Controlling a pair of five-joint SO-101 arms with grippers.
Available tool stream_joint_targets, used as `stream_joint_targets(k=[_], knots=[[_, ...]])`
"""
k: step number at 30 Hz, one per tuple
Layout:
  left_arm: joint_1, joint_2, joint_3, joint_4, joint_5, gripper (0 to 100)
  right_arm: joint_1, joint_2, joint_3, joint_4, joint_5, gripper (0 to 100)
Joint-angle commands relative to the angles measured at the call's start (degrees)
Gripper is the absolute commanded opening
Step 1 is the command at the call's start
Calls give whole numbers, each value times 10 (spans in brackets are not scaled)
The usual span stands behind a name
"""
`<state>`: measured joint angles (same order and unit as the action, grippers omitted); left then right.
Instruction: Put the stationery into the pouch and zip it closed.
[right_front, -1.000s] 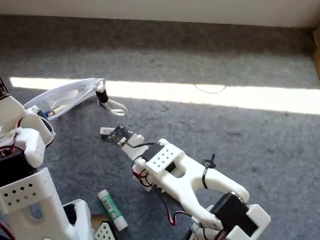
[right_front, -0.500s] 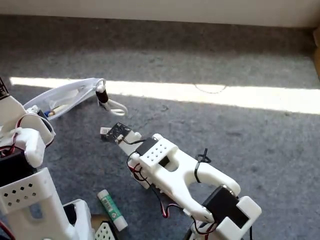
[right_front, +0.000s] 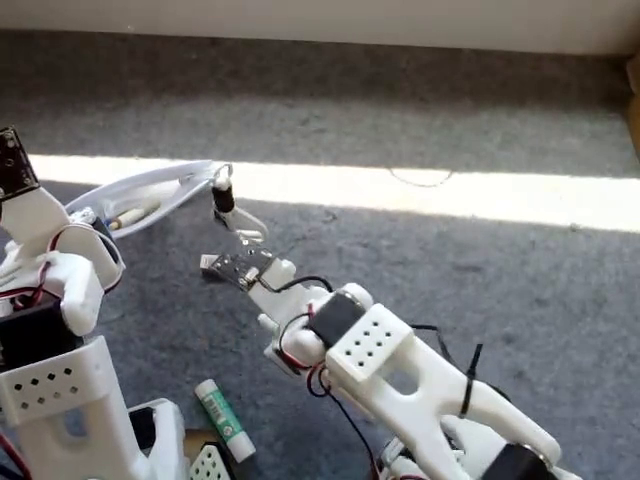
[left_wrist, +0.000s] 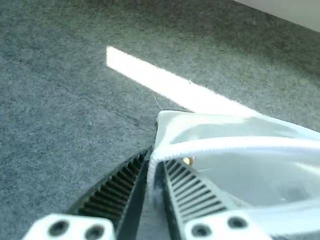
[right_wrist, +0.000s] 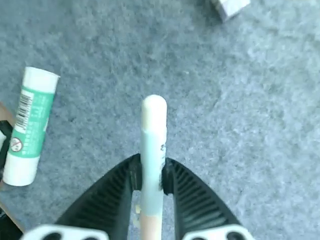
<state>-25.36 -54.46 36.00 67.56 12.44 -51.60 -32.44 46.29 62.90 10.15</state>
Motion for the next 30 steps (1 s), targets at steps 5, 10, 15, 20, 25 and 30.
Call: stream_joint_targets(k=[5, 10, 15, 20, 25, 30], knots=[[64, 0, -7, -6, 6, 7, -3, -159, 8, 5, -1, 4], [112, 0, -10, -5, 7, 7, -3, -242, 5, 1, -1, 4], [146, 0, -37, -4, 23, 7, -4, -307, 3, -6, -58, 4], [167, 5, -81, 17, 34, 7, -4, -356, 7, -65, -76, 4], [196, 6, -113, 49, 35, 7, -4, -407, 7, -110, -77, 4], [197, 10, -132, 51, 35, 7, -4, -460, 7, -181, -77, 4]])
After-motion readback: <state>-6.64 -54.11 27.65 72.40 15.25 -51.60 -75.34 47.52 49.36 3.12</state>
